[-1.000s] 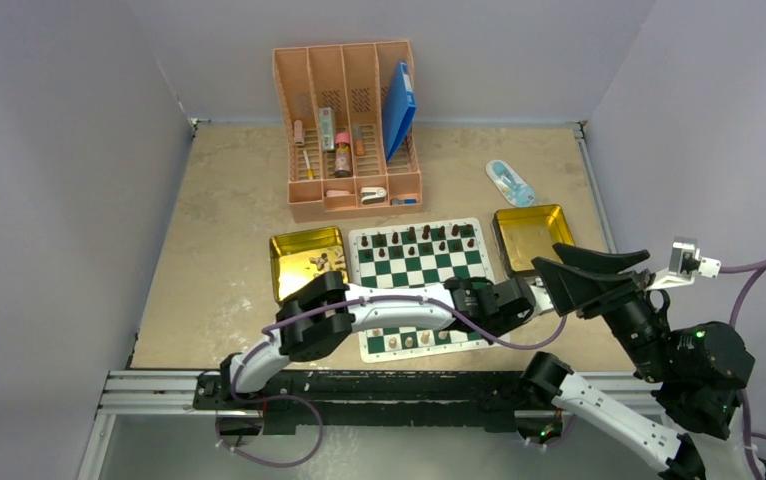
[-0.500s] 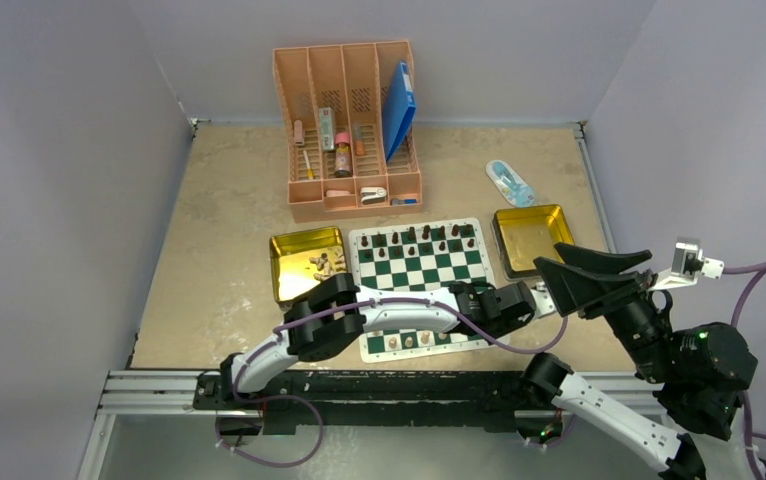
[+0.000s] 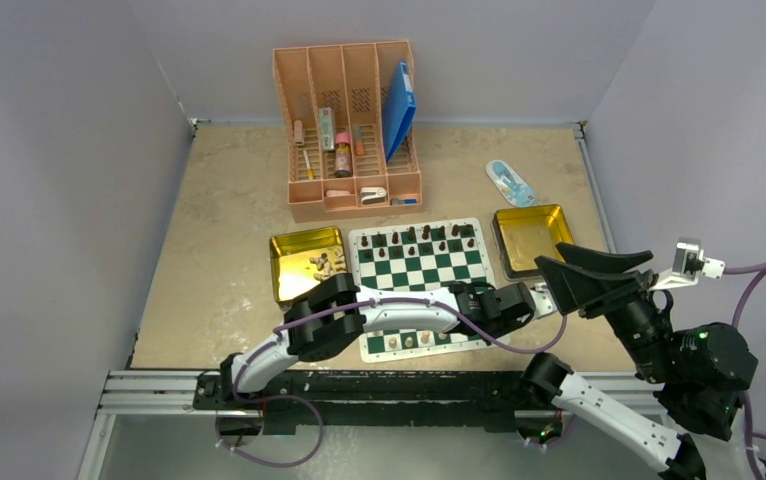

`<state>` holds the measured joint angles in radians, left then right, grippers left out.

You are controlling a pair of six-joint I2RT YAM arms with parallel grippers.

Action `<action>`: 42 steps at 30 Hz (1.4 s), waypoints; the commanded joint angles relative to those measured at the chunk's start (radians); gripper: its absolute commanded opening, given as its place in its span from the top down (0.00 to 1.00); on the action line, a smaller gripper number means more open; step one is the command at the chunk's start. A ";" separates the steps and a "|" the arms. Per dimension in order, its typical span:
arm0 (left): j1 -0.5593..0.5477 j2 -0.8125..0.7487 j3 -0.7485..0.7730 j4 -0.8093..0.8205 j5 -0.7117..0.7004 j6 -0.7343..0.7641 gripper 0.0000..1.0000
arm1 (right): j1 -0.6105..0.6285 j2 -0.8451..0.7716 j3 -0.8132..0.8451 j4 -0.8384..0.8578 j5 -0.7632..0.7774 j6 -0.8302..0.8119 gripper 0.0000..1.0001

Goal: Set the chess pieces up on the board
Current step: Place the chess piece on the chessboard, then pick up the chess piece from the storage box.

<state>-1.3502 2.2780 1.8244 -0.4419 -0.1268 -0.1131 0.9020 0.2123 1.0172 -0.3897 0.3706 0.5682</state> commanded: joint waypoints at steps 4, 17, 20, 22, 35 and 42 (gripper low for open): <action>0.005 0.013 0.033 0.009 0.004 -0.010 0.79 | 0.008 -0.025 0.005 0.037 0.016 0.010 0.02; 0.005 -0.038 0.032 0.014 0.058 -0.025 0.57 | 0.009 -0.023 -0.006 0.036 0.020 0.004 0.02; 0.009 -0.087 0.015 0.017 0.052 -0.027 0.55 | 0.009 -0.032 -0.022 0.036 0.030 0.005 0.02; 0.021 -0.135 -0.009 0.033 0.060 -0.037 0.53 | 0.008 -0.034 -0.033 0.038 0.027 0.012 0.01; 0.220 -0.498 -0.351 0.149 0.131 -0.121 0.37 | 0.009 -0.027 -0.094 0.075 0.045 0.022 0.01; 0.350 -0.677 -0.456 0.076 0.009 -0.235 0.33 | 0.009 0.115 -0.134 0.083 -0.002 0.016 0.01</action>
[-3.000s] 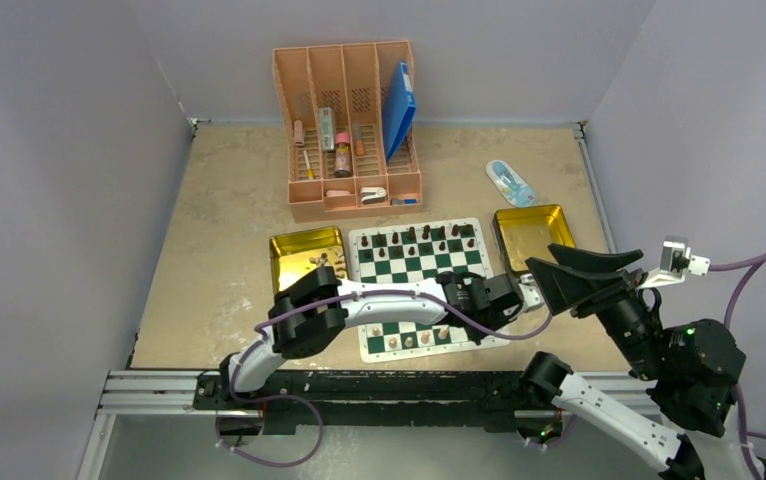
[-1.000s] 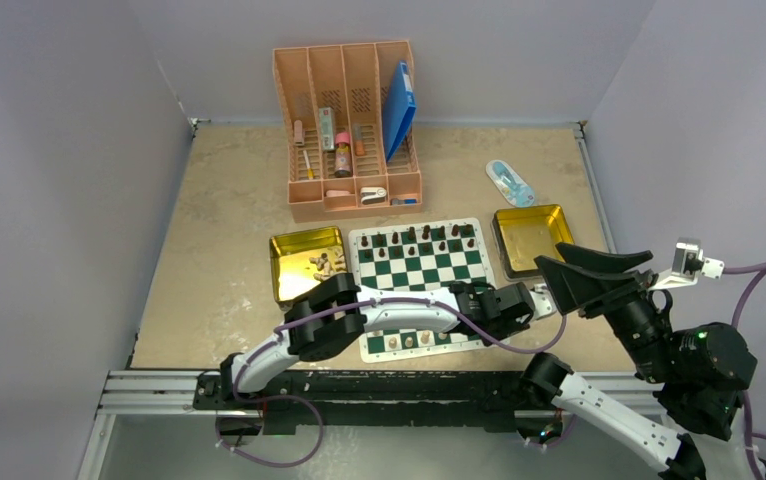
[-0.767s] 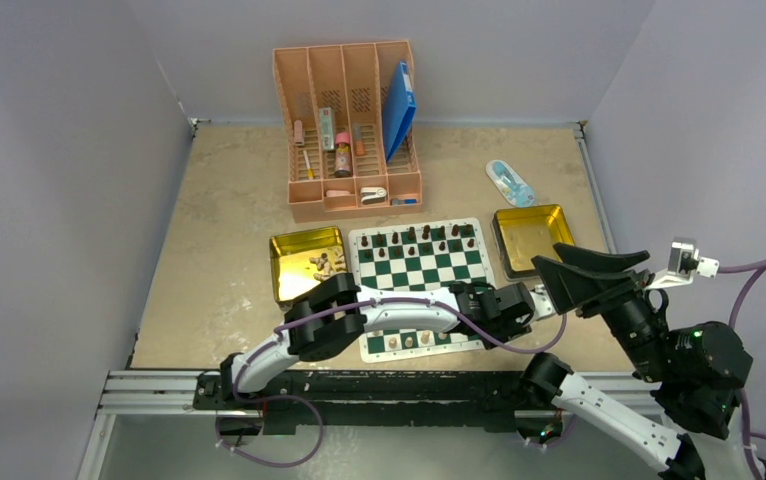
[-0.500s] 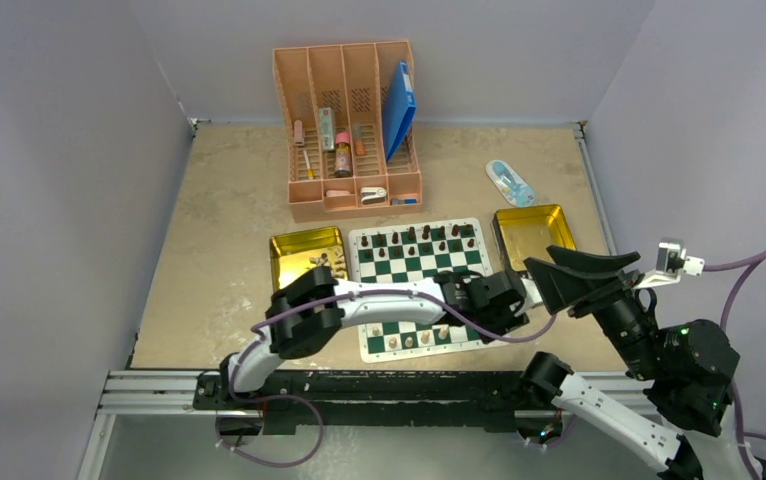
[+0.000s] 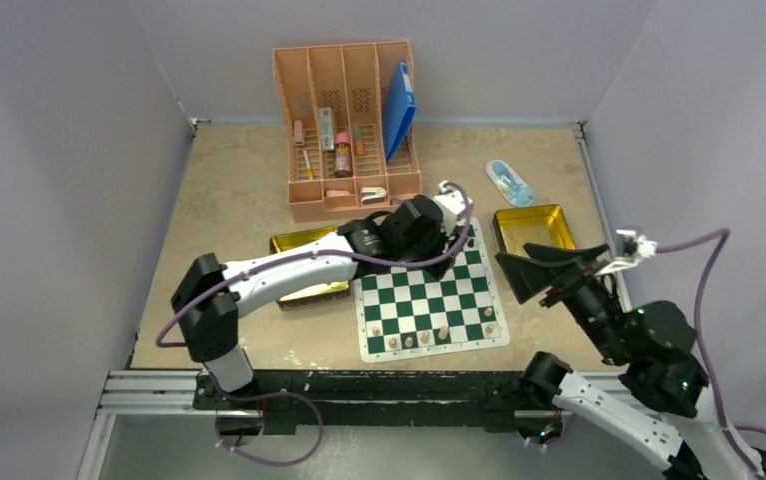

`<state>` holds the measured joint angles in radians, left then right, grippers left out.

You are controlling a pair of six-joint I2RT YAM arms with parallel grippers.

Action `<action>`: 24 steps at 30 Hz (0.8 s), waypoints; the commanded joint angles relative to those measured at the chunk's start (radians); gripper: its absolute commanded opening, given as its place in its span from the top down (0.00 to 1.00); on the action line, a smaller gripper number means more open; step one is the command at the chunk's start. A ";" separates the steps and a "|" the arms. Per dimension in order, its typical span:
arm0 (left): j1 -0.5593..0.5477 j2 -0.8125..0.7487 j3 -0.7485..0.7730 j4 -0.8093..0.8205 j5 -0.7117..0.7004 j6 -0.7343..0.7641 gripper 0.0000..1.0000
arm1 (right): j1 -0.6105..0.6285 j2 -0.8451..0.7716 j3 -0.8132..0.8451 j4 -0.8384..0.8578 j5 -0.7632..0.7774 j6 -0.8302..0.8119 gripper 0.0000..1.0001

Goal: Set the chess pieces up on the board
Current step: Pick up the chess piece from the storage box.

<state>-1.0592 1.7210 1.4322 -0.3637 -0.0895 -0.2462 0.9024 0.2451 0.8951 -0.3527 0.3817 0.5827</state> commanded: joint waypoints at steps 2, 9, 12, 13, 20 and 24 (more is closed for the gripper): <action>0.138 -0.172 -0.109 -0.028 0.020 -0.170 0.32 | 0.009 0.121 -0.036 0.068 -0.009 0.014 0.01; 0.380 -0.382 -0.266 -0.150 0.056 -0.259 0.27 | 0.008 0.265 -0.116 0.148 -0.087 0.007 0.01; 0.473 -0.474 -0.369 -0.148 -0.030 -0.229 0.31 | 0.008 0.347 -0.116 0.154 -0.090 0.016 0.01; 0.497 -0.485 -0.386 -0.165 -0.058 -0.220 0.35 | 0.009 0.366 -0.115 0.166 -0.095 0.015 0.01; 0.537 -0.360 -0.328 -0.270 -0.087 -0.142 0.55 | 0.009 0.384 -0.176 0.298 -0.155 0.019 0.14; 0.536 -0.284 -0.289 -0.249 -0.063 -0.131 0.62 | 0.008 0.394 -0.177 0.301 -0.178 0.003 0.18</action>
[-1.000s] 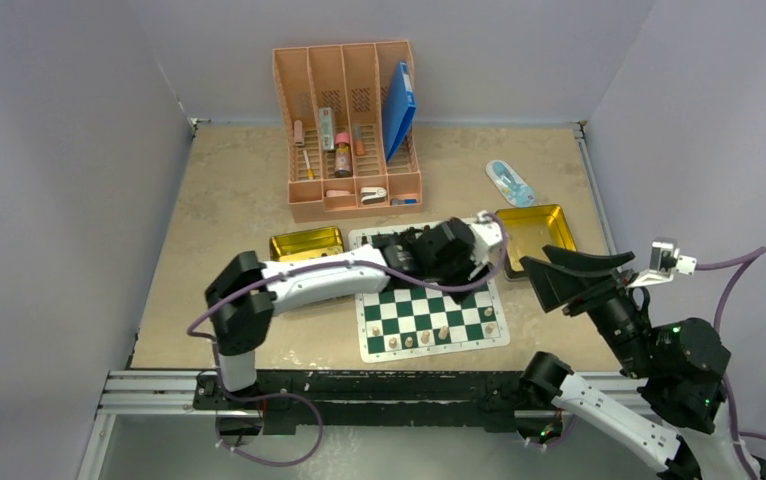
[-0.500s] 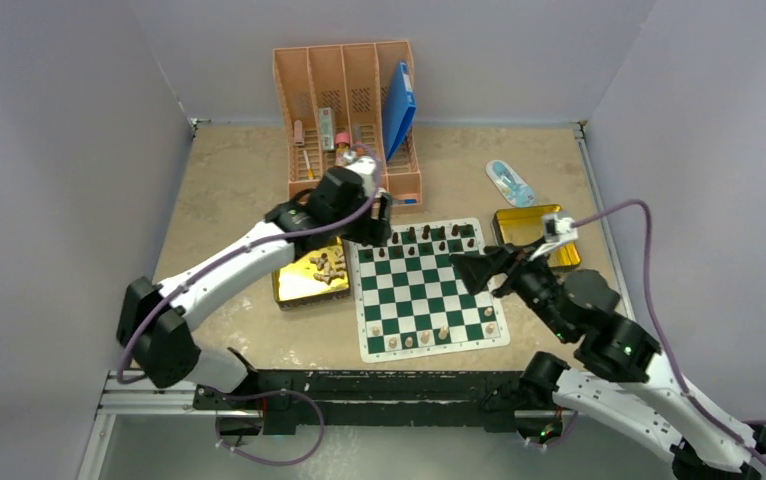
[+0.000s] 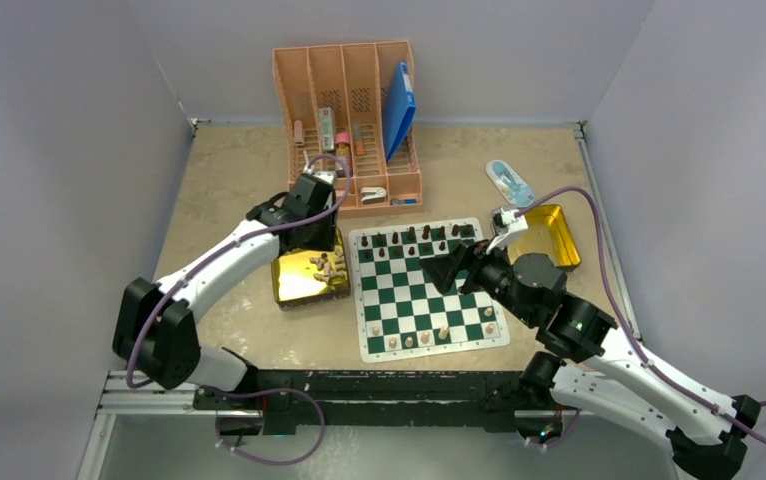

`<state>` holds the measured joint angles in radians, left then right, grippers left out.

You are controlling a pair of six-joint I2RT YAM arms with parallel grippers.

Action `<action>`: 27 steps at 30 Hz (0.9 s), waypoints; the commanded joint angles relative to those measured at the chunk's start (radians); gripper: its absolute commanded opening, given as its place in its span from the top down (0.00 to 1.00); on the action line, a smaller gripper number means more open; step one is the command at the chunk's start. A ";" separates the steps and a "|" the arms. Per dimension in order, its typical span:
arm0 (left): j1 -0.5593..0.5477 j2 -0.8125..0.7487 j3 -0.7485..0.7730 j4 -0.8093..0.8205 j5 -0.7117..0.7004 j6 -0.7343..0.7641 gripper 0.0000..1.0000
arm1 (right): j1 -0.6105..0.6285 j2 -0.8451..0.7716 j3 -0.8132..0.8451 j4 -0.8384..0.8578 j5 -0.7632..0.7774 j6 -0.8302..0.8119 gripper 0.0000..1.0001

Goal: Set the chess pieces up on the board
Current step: Pick up the chess piece from the storage box.

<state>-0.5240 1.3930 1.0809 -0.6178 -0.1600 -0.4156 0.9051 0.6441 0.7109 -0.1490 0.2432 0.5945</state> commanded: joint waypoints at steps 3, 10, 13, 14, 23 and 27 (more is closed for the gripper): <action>0.001 0.098 0.090 -0.003 -0.020 0.037 0.65 | 0.006 -0.003 0.006 0.106 -0.056 -0.019 0.19; 0.002 0.201 0.108 0.006 -0.037 0.040 0.72 | 0.005 -0.017 -0.003 0.099 -0.085 -0.035 0.19; 0.001 0.230 0.113 0.003 -0.074 0.045 0.72 | 0.006 -0.051 -0.003 0.098 -0.070 -0.032 0.19; 0.001 0.235 0.113 0.000 -0.087 0.045 0.72 | 0.005 -0.064 -0.002 0.097 -0.066 -0.033 0.19; 0.003 0.294 0.107 0.055 -0.081 0.076 0.71 | 0.006 -0.107 0.019 0.065 -0.051 -0.050 0.19; 0.003 0.324 0.112 0.050 -0.082 0.074 0.71 | 0.006 -0.112 0.013 0.057 -0.056 -0.047 0.19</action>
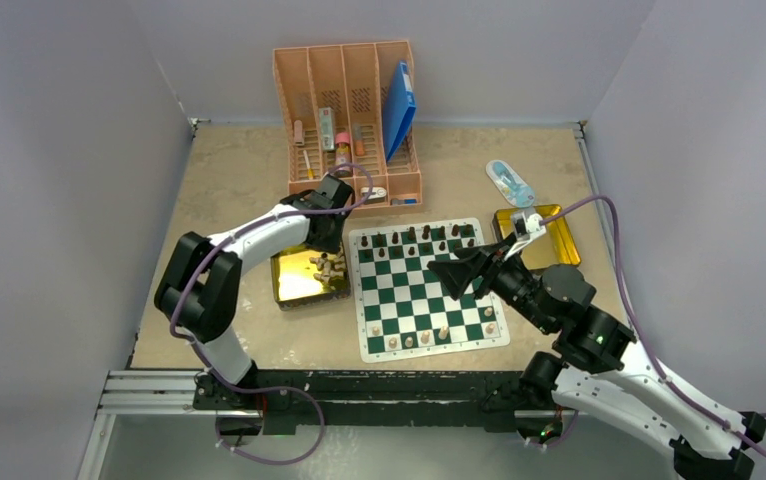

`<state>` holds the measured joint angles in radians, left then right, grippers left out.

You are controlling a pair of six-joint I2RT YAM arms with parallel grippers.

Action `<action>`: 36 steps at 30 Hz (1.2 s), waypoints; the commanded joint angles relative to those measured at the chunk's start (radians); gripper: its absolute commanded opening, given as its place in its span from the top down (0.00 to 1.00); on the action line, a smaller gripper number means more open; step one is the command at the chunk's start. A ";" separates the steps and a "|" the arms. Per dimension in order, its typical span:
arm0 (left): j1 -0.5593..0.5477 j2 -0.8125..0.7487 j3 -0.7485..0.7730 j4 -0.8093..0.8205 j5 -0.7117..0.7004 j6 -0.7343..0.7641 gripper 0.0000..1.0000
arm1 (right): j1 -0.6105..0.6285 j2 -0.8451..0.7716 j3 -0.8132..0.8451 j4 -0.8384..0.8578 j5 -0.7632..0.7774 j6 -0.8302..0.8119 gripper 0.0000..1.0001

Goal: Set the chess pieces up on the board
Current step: Pick up the chess piece from the storage box.

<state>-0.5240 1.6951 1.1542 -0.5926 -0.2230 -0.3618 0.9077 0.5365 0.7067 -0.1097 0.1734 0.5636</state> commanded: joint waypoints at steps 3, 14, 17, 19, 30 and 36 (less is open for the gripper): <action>0.003 0.025 0.027 0.031 -0.026 0.015 0.71 | 0.003 -0.014 0.010 0.018 0.019 -0.013 0.19; 0.002 0.044 0.016 0.018 -0.001 0.005 0.73 | 0.003 -0.026 0.009 0.001 0.017 -0.012 0.18; 0.003 0.032 0.008 0.015 -0.010 -0.001 0.73 | 0.003 -0.029 0.008 0.004 0.011 -0.013 0.18; 0.003 0.023 0.003 0.013 -0.020 -0.005 0.73 | 0.003 -0.026 0.007 0.003 0.009 -0.014 0.17; 0.003 -0.028 -0.007 -0.008 -0.007 -0.012 0.77 | 0.003 0.001 0.011 0.010 0.003 -0.028 0.16; 0.004 -0.051 -0.001 -0.028 0.001 -0.011 0.94 | 0.003 0.013 0.004 0.026 -0.004 -0.030 0.16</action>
<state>-0.5240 1.7000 1.1473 -0.6163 -0.2241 -0.3607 0.9077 0.5449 0.7067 -0.1287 0.1715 0.5556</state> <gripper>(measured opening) 0.122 0.839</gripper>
